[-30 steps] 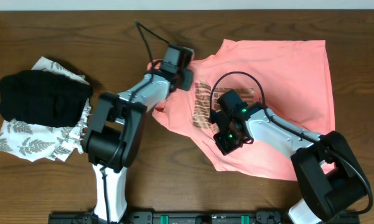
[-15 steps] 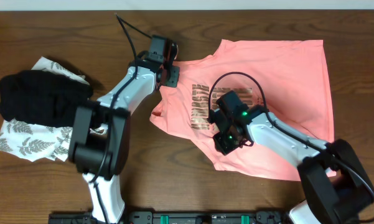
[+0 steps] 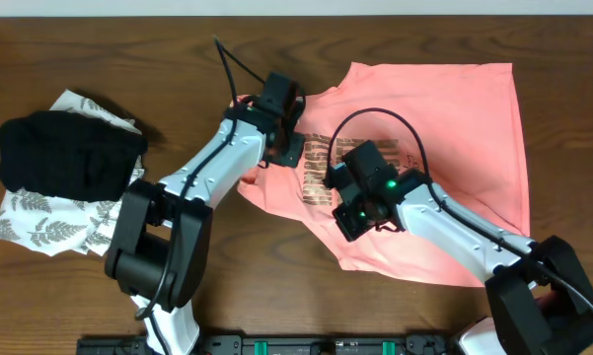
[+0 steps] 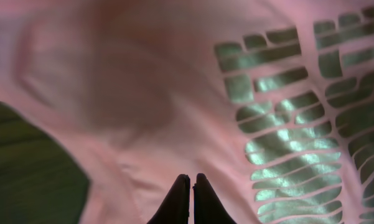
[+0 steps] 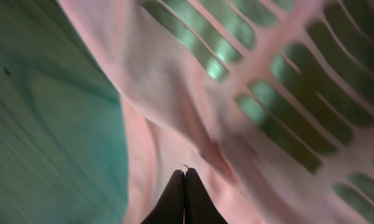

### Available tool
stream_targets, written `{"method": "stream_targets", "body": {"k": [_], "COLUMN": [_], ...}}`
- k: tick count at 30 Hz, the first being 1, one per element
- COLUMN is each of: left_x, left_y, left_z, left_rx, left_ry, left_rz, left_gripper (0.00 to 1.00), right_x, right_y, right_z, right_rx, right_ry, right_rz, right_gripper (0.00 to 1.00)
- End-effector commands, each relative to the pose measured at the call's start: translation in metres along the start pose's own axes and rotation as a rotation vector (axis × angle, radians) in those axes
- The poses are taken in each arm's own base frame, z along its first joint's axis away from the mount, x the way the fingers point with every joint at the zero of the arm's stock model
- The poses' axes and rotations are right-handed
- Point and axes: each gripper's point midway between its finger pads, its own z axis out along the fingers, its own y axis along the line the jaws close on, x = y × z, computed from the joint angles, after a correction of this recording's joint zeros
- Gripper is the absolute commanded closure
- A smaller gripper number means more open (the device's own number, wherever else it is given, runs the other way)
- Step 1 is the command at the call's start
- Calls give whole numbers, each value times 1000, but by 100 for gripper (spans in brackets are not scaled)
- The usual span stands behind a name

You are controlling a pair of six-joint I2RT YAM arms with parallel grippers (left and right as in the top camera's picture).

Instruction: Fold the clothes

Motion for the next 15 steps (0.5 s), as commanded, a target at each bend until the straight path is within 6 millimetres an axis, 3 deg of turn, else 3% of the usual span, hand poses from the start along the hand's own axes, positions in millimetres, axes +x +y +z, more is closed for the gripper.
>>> {"method": "stream_targets", "body": {"k": [1, 6, 12, 15], "left_x": [20, 32, 29, 29], "left_y": [3, 6, 7, 11], "left_z": [20, 39, 61, 70], "left_rx": [0, -4, -3, -10], "left_ry": [58, 104, 91, 90], "left_rz": [-17, -20, -19, -21], "left_gripper": [94, 94, 94, 94], "right_x": [-1, -5, 10, 22], "right_y": [11, 16, 9, 8], "right_z": [8, 30, 54, 54], "right_rx": [-27, -43, -38, -37], "right_ry": [0, 3, 81, 130], "right_rz": [-44, -83, -62, -49], "right_gripper": [99, 99, 99, 99]}}
